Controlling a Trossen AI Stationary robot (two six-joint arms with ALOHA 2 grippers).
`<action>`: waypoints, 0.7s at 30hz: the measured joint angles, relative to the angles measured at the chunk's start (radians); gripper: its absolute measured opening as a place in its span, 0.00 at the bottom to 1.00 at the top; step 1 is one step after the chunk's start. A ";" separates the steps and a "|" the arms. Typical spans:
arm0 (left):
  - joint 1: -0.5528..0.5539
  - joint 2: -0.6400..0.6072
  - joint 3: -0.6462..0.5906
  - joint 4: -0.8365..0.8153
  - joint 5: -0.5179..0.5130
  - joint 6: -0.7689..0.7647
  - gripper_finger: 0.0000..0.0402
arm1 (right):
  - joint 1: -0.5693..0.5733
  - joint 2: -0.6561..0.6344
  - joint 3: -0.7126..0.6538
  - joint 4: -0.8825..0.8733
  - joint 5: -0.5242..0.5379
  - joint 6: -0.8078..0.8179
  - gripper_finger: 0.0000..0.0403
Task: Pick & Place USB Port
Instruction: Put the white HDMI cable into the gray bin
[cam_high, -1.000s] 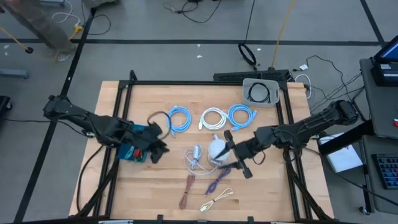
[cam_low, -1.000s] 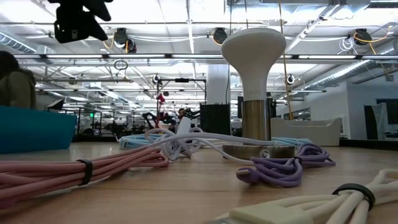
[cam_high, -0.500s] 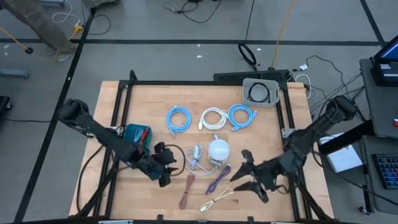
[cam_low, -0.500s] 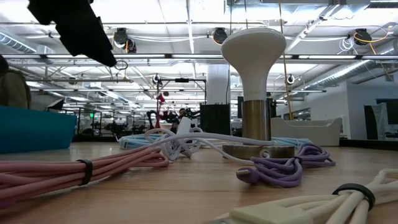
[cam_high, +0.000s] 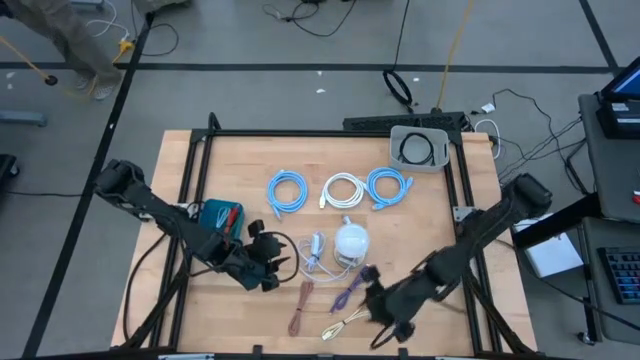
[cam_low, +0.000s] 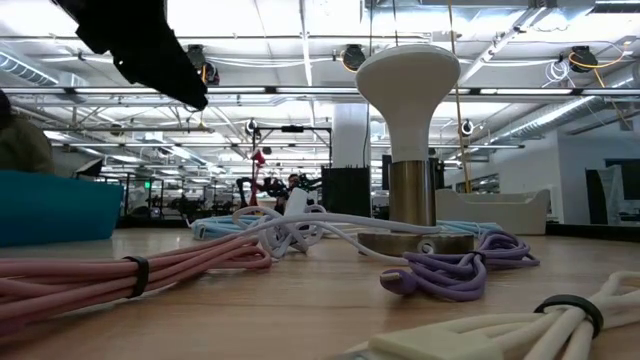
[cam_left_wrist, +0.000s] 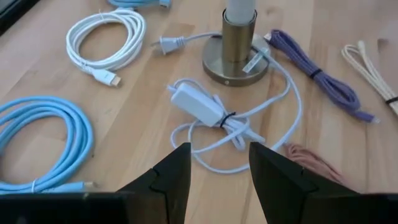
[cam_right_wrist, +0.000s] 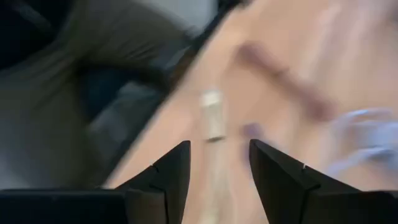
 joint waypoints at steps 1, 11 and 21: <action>-0.001 0.000 0.000 0.000 0.000 -0.002 0.41 | 0.001 0.026 0.010 -0.006 -0.040 0.024 0.39; -0.016 0.000 0.000 -0.030 -0.004 -0.021 0.41 | 0.012 0.149 0.018 -0.034 0.062 0.076 0.39; -0.043 0.000 0.000 -0.073 -0.008 -0.041 0.41 | -0.053 0.271 0.018 -0.050 -0.042 0.121 0.39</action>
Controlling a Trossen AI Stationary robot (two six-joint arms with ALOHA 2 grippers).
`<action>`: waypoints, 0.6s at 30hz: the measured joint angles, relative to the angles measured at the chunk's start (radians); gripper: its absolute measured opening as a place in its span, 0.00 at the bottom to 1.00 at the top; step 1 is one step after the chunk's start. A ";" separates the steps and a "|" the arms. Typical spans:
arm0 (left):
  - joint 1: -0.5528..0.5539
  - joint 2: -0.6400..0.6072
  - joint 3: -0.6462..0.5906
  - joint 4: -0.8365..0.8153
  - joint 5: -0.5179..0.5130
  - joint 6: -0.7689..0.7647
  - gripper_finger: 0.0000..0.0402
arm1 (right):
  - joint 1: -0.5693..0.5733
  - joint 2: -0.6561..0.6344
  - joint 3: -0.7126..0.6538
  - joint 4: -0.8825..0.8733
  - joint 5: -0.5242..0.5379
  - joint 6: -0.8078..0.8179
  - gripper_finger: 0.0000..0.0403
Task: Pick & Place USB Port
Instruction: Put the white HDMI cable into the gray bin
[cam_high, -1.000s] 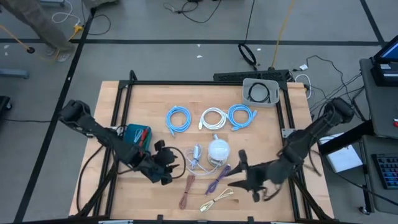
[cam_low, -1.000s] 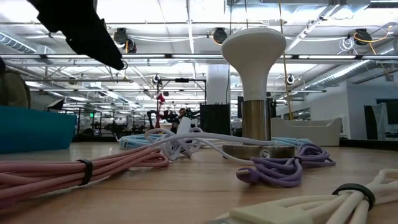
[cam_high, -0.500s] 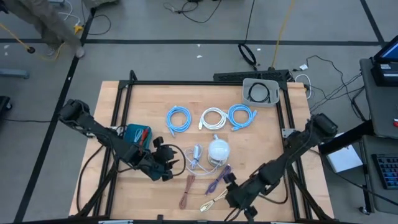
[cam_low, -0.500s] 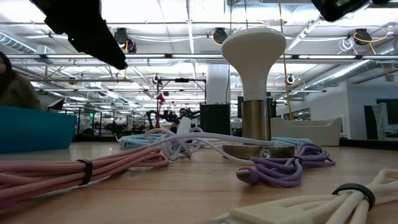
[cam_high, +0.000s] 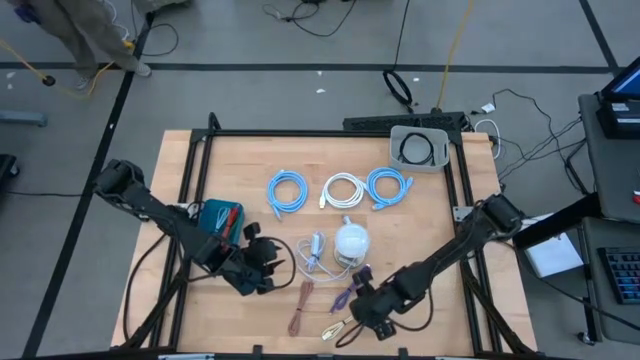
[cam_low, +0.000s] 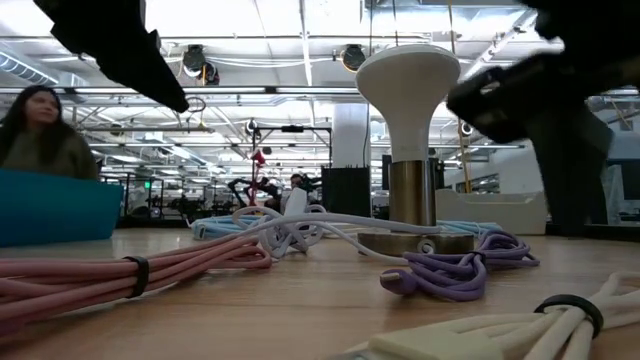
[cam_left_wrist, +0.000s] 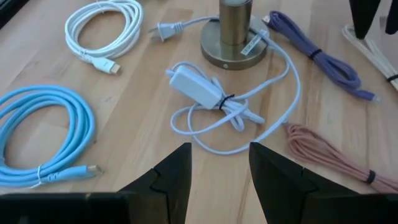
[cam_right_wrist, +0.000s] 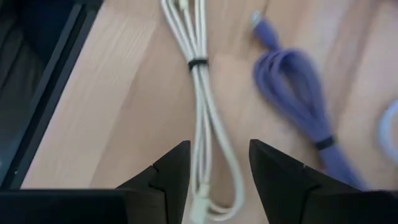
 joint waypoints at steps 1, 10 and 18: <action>-0.001 0.000 0.000 -0.009 0.000 -0.006 0.41 | 0.000 0.008 0.000 -0.001 -0.012 0.010 0.39; -0.012 0.000 0.000 -0.037 -0.038 -0.033 0.41 | 0.002 0.024 0.000 0.017 -0.031 0.060 0.39; 0.095 0.000 0.000 -0.042 -0.140 -0.088 0.41 | -0.029 -0.011 -0.001 0.229 0.069 -0.074 0.39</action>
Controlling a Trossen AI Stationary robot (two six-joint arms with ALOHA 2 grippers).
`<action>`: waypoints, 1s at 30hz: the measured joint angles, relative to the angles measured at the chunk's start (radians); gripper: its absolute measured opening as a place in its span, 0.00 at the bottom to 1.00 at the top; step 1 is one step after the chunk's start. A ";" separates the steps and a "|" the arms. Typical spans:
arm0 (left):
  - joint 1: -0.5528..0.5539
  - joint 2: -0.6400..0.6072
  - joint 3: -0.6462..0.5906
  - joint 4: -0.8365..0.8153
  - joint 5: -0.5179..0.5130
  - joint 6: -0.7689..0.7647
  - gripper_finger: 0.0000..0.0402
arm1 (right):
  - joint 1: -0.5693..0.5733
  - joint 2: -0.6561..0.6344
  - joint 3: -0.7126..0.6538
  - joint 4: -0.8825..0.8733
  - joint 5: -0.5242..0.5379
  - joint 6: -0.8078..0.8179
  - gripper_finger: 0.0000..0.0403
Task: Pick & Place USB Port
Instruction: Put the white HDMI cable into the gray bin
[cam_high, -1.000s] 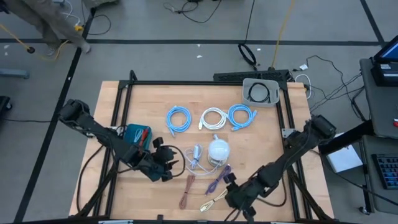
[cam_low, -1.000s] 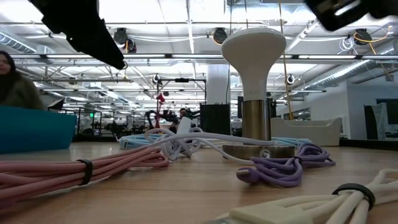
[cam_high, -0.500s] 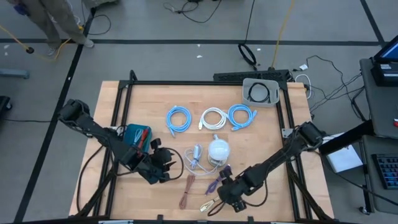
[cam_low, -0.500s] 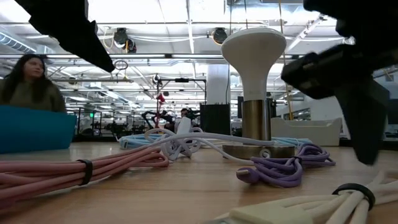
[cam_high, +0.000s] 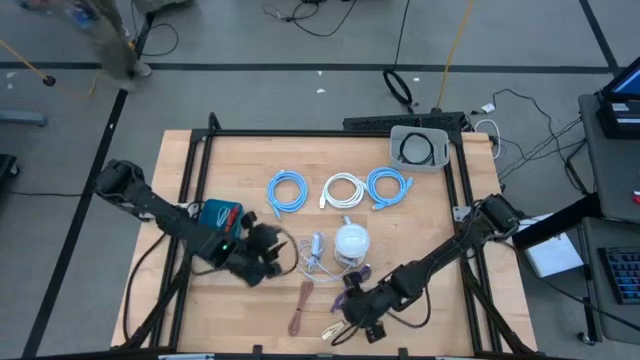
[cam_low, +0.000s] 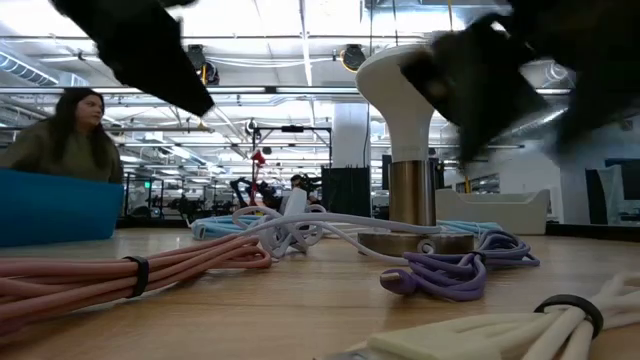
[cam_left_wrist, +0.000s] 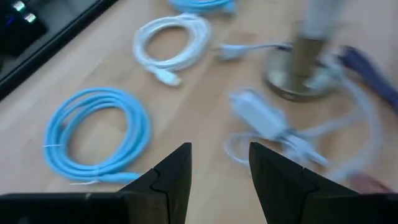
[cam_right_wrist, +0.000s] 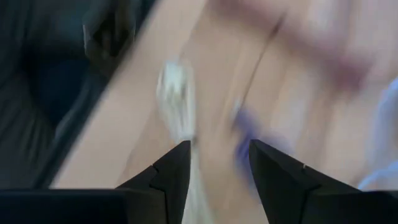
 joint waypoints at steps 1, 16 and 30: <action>0.035 0.000 0.000 -0.009 0.019 -0.001 0.41 | -0.011 -0.015 0.000 0.042 0.007 -0.019 0.39; 0.430 0.001 -0.010 0.020 0.114 0.121 0.41 | 0.049 -0.369 0.000 0.132 0.804 -0.399 0.39; 0.878 0.130 -0.122 0.653 0.795 0.417 0.41 | 0.022 -0.502 -0.001 -0.344 1.448 0.003 0.39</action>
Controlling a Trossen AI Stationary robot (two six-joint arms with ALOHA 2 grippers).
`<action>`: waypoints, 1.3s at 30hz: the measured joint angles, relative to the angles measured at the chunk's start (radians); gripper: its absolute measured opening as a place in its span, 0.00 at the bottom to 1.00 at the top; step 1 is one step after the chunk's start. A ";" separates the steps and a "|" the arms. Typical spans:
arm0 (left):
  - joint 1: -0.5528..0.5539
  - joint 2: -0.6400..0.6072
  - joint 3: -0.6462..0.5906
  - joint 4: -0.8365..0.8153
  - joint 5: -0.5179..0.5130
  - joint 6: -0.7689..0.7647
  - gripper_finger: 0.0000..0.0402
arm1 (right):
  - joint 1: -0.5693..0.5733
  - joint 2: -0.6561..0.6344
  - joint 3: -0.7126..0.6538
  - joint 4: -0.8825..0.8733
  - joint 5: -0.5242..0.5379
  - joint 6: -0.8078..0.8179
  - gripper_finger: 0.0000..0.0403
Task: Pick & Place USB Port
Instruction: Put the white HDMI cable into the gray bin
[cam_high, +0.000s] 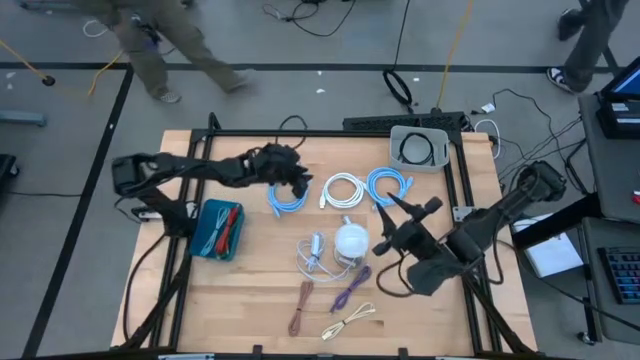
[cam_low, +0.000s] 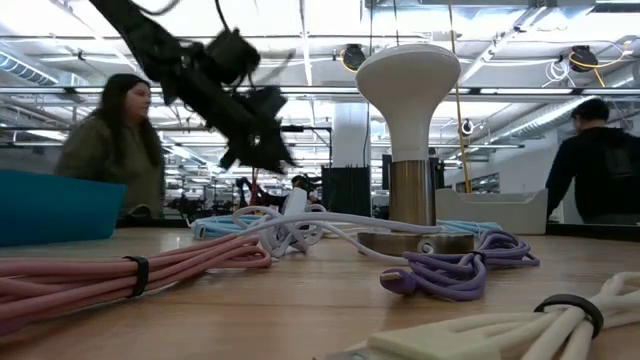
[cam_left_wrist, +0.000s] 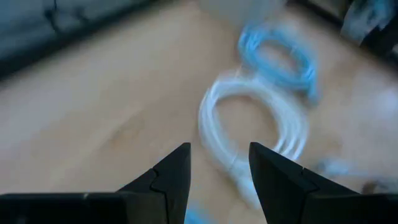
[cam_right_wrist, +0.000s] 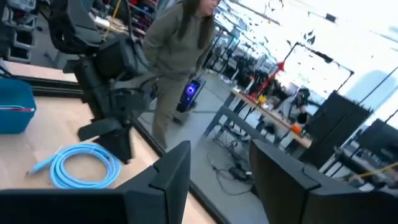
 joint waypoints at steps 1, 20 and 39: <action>0.009 0.033 0.003 -0.001 0.019 0.004 0.41 | -0.024 -0.001 0.000 -0.043 -0.031 0.055 0.39; -0.011 0.317 0.270 -0.029 0.027 0.061 0.41 | -0.470 -0.090 -0.318 -0.047 -0.561 0.348 0.39; -0.036 0.524 0.482 -0.230 -0.124 0.078 0.51 | -0.349 -0.346 -0.496 0.192 -0.561 0.239 0.39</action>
